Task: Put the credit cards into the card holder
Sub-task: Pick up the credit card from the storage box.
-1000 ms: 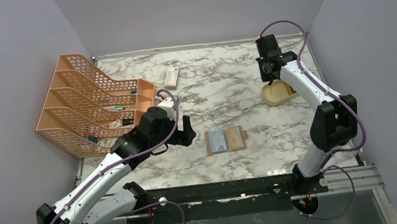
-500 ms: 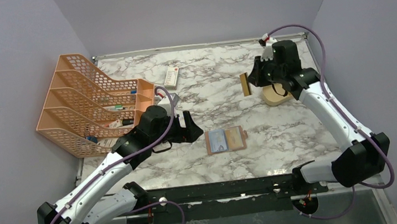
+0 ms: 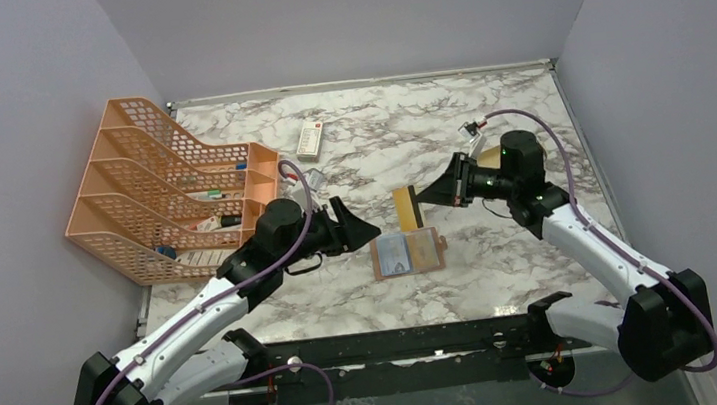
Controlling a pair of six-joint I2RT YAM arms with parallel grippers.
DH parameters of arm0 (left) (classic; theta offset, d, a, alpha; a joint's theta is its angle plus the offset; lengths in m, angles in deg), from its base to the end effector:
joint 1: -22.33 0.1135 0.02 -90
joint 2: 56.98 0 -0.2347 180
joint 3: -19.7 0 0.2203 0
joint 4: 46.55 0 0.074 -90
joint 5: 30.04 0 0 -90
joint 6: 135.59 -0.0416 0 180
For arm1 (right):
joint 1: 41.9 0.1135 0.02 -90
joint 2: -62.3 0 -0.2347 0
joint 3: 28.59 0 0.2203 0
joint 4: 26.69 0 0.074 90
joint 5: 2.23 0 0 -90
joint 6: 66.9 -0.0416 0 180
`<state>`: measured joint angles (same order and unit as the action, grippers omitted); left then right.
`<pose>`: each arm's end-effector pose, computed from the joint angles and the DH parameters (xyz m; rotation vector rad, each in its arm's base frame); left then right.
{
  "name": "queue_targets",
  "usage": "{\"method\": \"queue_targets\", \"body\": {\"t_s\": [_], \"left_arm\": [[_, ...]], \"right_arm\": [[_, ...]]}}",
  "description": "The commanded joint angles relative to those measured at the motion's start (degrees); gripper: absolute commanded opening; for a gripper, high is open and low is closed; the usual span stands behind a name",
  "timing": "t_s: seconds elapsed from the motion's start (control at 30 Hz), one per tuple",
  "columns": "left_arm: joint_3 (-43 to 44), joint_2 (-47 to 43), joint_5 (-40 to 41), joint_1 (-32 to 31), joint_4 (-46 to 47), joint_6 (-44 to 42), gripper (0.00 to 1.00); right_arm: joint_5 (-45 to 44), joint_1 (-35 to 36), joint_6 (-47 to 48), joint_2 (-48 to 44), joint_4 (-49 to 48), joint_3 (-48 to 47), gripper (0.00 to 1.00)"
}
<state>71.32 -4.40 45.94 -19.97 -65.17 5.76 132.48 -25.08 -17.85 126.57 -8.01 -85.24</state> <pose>0.1451 -0.1457 0.2579 0.0162 2.1406 -1.2769 0.2110 0.0944 0.2498 -0.0864 2.1820 1.3968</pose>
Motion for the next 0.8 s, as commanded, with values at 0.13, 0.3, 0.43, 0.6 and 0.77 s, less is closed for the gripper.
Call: {"method": "queue_targets", "body": {"t_s": [0.13,0.3,0.43,0.6,0.77], "left_arm": [[-2.6,1.4,-5.9,0.3,21.6,10.9,0.52],[-1.4,3.2,-6.5,0.3,24.7,11.8,0.47],[-1.1,5.4,-7.4,0.3,26.0,11.6,0.45],[-1.5,7.9,-8.4,0.3,29.1,12.9,0.39],[-1.9,9.5,-9.8,0.2,31.9,14.4,0.29]], "right_arm": [[11.0,0.3,-17.7,-4.0,-23.2,6.1,0.01],[12.5,0.4,-21.8,-4.5,-26.7,8.3,0.01],[12.7,0.4,-23.2,-4.9,-29.1,9.9,0.01],[13.4,0.6,-25.4,-4.4,-32.5,12.4,0.01],[13.2,0.6,-24.7,-4.3,-32.8,13.7,0.01]]}}
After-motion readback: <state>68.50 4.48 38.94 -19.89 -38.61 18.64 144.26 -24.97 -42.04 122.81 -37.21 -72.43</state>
